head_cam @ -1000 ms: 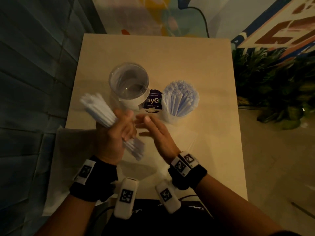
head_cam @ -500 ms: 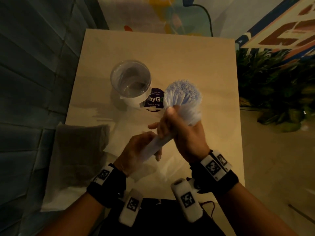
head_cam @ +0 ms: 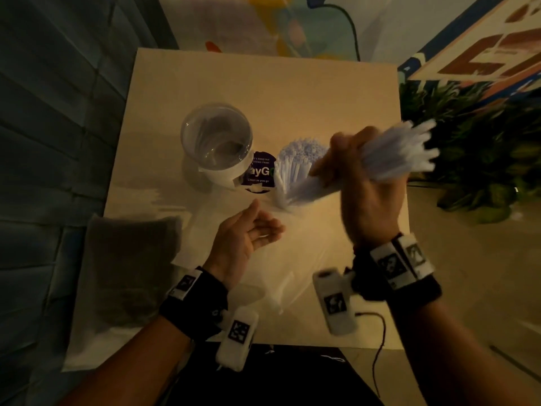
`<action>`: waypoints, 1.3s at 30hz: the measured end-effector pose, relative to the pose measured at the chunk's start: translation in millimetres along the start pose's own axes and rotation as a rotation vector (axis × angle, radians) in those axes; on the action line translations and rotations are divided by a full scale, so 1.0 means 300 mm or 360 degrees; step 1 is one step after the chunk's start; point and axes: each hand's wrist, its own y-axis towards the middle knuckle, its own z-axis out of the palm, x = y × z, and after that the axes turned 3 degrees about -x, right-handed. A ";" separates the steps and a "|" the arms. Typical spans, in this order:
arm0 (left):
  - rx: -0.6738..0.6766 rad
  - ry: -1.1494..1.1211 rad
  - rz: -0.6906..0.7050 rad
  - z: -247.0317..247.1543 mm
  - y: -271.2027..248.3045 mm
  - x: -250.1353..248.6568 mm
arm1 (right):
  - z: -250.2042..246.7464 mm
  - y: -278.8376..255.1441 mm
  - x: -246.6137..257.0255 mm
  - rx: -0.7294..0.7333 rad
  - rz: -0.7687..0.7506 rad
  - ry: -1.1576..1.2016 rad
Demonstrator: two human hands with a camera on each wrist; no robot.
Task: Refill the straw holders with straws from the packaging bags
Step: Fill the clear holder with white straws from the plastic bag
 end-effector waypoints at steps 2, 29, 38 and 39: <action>-0.0037 0.0119 0.0141 0.001 0.008 -0.012 | -0.027 0.064 -0.039 -0.0118 -0.0014 -0.0071; 0.0307 0.1073 0.0593 0.093 0.301 0.039 | -0.331 0.001 -0.321 0.0423 0.0063 -0.1113; 0.0383 0.1562 0.0565 0.155 0.372 -0.041 | -0.253 0.092 -0.402 0.0649 0.0451 -0.1140; 0.0379 0.1585 0.0573 0.162 0.375 -0.044 | -0.247 0.105 -0.421 0.0655 0.0492 -0.1174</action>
